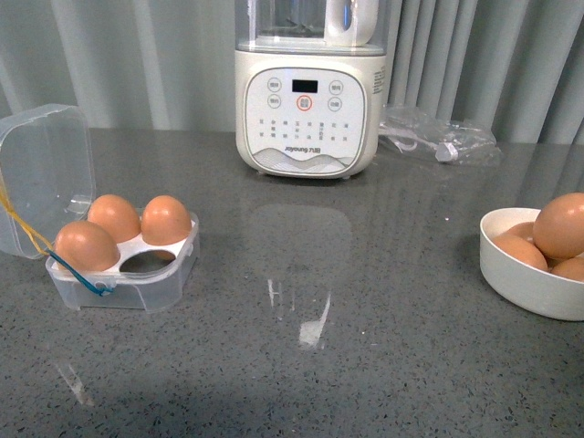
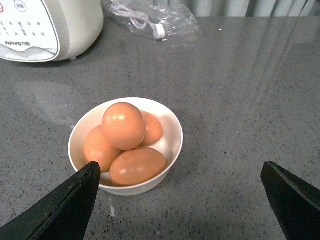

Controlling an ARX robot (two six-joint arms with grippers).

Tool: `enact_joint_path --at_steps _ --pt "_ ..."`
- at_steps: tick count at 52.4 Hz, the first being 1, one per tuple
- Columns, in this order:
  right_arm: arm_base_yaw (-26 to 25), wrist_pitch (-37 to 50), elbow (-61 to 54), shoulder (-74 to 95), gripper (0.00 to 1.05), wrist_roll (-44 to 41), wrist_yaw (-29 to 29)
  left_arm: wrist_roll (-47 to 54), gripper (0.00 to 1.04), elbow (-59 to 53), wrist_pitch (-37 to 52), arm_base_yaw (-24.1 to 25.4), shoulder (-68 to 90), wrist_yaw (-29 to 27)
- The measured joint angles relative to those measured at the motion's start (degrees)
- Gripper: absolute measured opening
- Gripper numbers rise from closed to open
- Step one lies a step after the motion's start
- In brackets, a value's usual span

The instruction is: Put egg into box

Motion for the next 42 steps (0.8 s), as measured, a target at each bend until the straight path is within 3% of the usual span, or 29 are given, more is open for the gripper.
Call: enact_joint_path --at_steps 13,42 --pt "1.07 3.54 6.27 12.46 0.98 -4.26 -1.57 0.0 0.98 0.0 0.0 0.0 0.0 0.0" --pt "4.76 7.91 11.02 24.02 0.98 -4.92 -1.77 0.0 0.98 0.0 0.0 0.0 0.0 0.0"
